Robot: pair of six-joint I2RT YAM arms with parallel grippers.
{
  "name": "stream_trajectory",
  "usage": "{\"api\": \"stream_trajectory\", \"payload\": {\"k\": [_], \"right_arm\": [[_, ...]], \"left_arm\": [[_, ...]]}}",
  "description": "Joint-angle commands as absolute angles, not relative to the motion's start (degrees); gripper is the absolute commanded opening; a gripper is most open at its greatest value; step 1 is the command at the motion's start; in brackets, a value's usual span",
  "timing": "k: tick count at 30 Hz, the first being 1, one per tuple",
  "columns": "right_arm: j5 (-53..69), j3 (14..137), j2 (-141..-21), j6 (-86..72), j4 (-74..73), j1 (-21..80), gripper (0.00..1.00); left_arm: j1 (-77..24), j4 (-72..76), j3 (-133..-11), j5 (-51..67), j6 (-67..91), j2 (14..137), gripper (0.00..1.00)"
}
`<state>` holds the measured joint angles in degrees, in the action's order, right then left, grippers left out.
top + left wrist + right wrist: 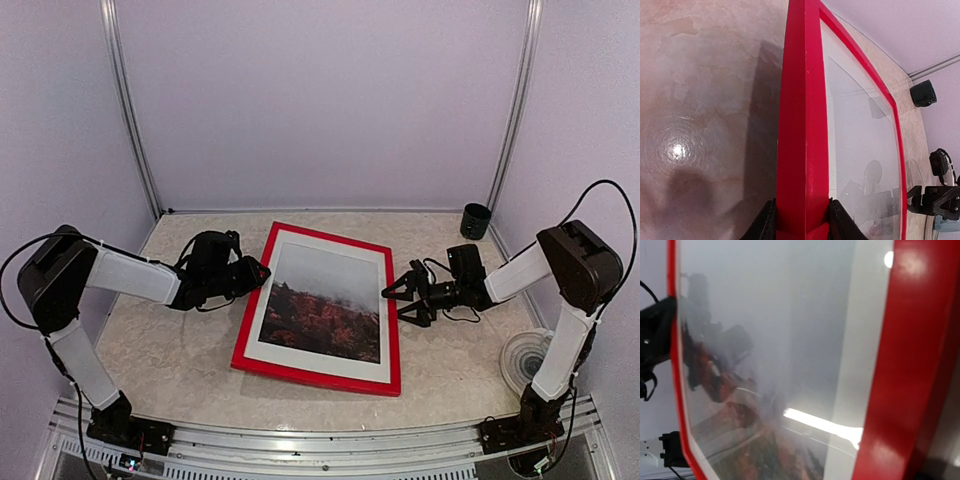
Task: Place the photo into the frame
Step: Place the photo frame at the center of the board.
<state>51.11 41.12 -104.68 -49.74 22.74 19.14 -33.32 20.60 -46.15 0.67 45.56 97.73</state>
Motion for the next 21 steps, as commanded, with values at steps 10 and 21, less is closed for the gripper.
{"api": "stream_trajectory", "payload": {"k": [10,21], "right_arm": [[46.06,40.67,-104.74,-46.93,15.38,18.19,0.99],[44.93,39.55,-103.86,-46.26,15.0,17.69,0.99]], "left_arm": [[-36.78,23.62,-45.9,7.89,44.97,101.02,0.33],[-37.44,25.04,-47.61,8.48,45.2,104.53,0.33]]}}
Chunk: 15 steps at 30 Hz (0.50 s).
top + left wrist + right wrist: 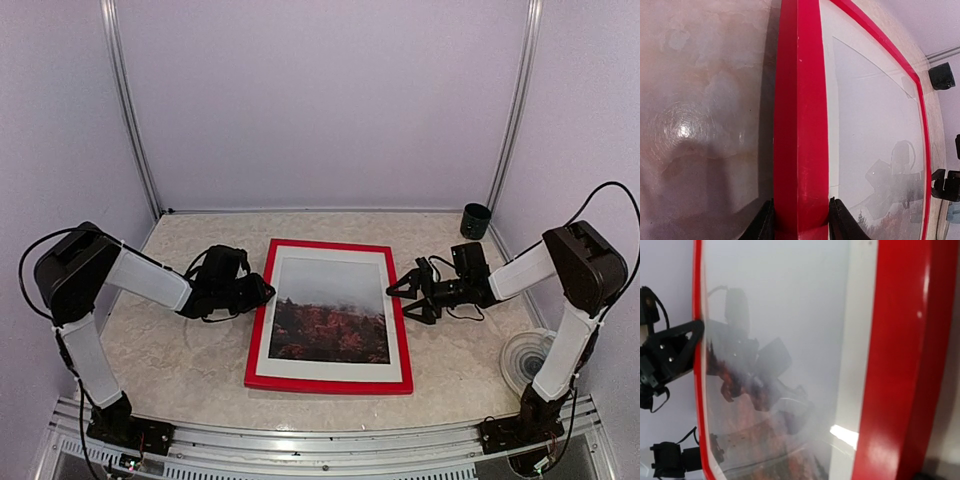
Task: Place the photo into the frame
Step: Place the photo frame at the center of the board.
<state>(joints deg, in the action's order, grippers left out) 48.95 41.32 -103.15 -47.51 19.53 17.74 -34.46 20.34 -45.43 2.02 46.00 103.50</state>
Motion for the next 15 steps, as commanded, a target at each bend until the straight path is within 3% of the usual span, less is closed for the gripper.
{"api": "stream_trajectory", "payload": {"k": [1,15], "right_arm": [[44.85,39.47,-103.81,-46.11,14.88,17.55,0.99],[44.06,38.78,-102.79,-45.39,14.2,16.53,0.99]], "left_arm": [[-37.51,25.05,-47.79,8.54,45.18,104.75,0.33],[-38.21,25.74,-48.69,9.13,45.35,106.12,0.34]]}}
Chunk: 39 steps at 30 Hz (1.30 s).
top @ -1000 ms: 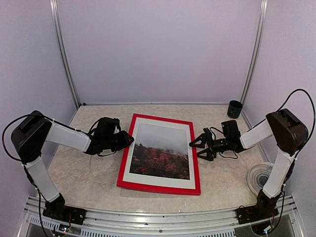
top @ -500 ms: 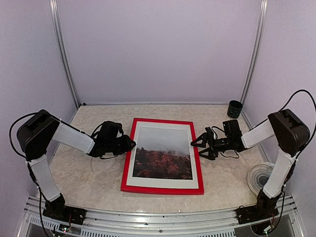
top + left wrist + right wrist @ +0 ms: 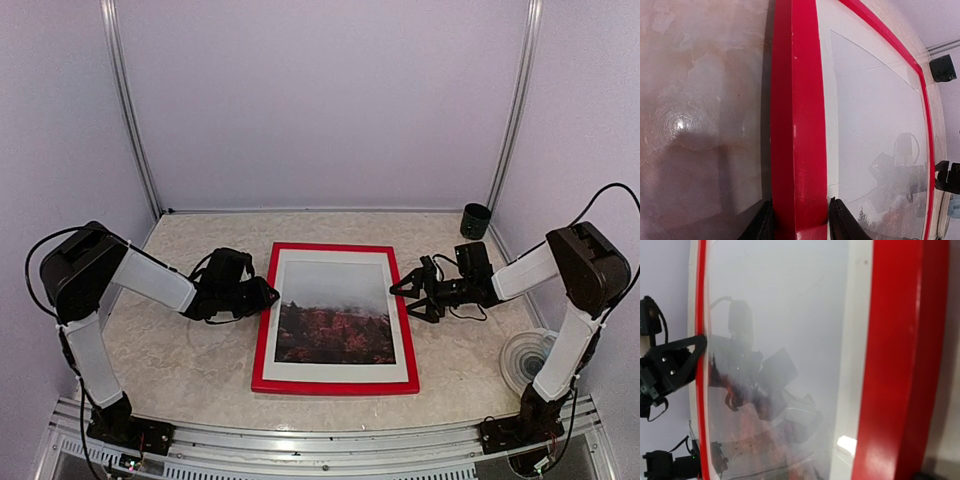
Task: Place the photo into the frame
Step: Place the photo frame at the center of the board.
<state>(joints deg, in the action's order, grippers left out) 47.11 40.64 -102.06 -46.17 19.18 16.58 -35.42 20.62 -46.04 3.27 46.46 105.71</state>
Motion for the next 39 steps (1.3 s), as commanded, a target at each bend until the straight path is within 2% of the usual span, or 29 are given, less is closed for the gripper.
{"api": "stream_trajectory", "payload": {"k": [1,3,8,11,24,31,34,39], "right_arm": [[43.85,38.76,-102.71,-45.27,14.05,16.52,0.99],[43.34,38.76,-102.3,-45.12,13.67,16.52,0.99],[42.05,38.85,-101.44,-44.11,12.09,16.27,0.99],[41.75,38.85,-101.29,-43.84,11.65,16.1,0.99],[39.04,38.82,-99.65,-42.51,9.26,16.0,0.99],[36.99,39.27,-98.44,-41.09,7.13,15.83,0.99],[35.27,39.86,-97.43,-39.88,5.41,15.82,0.99],[34.17,40.17,-96.34,-38.79,4.15,15.91,0.99]], "left_arm": [[-38.23,25.8,-48.88,9.15,45.35,106.3,0.34],[-38.36,25.84,-49.03,9.29,45.27,106.47,0.38],[-38.41,25.75,-49.01,9.18,45.43,106.63,0.39],[-38.41,25.59,-48.66,8.67,45.29,106.53,0.45],[-38.32,25.22,-48.2,8.0,45.1,106.01,0.58],[-38.07,24.45,-47.16,5.99,44.94,104.47,0.69],[-37.89,22.96,-46.41,3.17,44.13,102.48,0.78],[-37.47,20.74,-47.05,1.51,42.52,101.38,0.82]]}}
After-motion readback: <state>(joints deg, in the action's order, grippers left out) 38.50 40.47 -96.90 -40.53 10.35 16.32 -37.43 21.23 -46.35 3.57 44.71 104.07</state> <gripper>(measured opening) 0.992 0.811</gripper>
